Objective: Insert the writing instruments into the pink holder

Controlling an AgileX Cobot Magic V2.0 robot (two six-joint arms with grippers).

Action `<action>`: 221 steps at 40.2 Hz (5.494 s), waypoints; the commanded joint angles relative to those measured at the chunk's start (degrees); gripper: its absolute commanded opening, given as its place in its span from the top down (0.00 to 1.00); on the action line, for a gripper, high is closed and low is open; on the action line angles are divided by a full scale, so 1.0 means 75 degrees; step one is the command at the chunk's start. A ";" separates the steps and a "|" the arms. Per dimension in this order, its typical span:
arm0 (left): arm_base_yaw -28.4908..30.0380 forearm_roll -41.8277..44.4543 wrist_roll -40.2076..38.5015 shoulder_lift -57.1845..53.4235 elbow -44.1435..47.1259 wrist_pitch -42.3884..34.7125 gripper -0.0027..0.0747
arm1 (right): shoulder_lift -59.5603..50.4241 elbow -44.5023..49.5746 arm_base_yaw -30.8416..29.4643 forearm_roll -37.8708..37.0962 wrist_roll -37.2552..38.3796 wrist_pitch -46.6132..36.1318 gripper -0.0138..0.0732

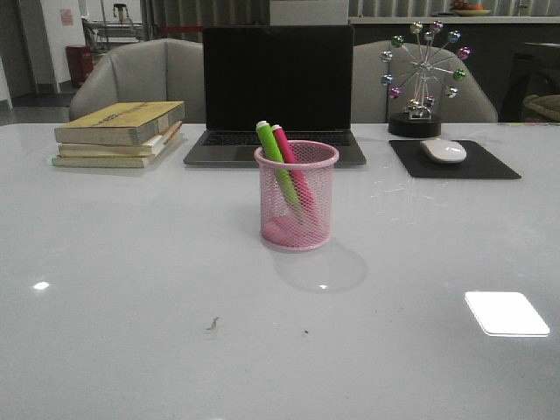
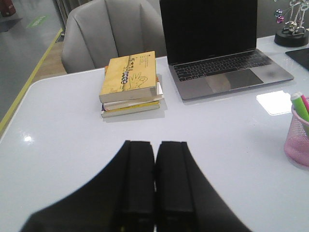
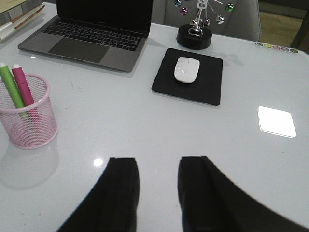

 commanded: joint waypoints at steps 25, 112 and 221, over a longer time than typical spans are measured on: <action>0.0015 -0.0185 0.0006 -0.0029 -0.0215 -0.0663 0.84 | -0.0014 -0.0213 -0.0049 0.0082 0.0019 -0.0507 0.45; 0.0015 -0.0185 0.0006 0.0018 -0.0215 -0.0633 0.84 | -0.1658 0.0678 0.0429 -0.1468 0.1543 -0.1527 0.78; 0.0015 -0.0185 0.0006 0.0261 -0.0215 -0.0871 0.84 | -0.5352 0.4563 0.0429 -0.3139 0.3953 -0.1705 0.78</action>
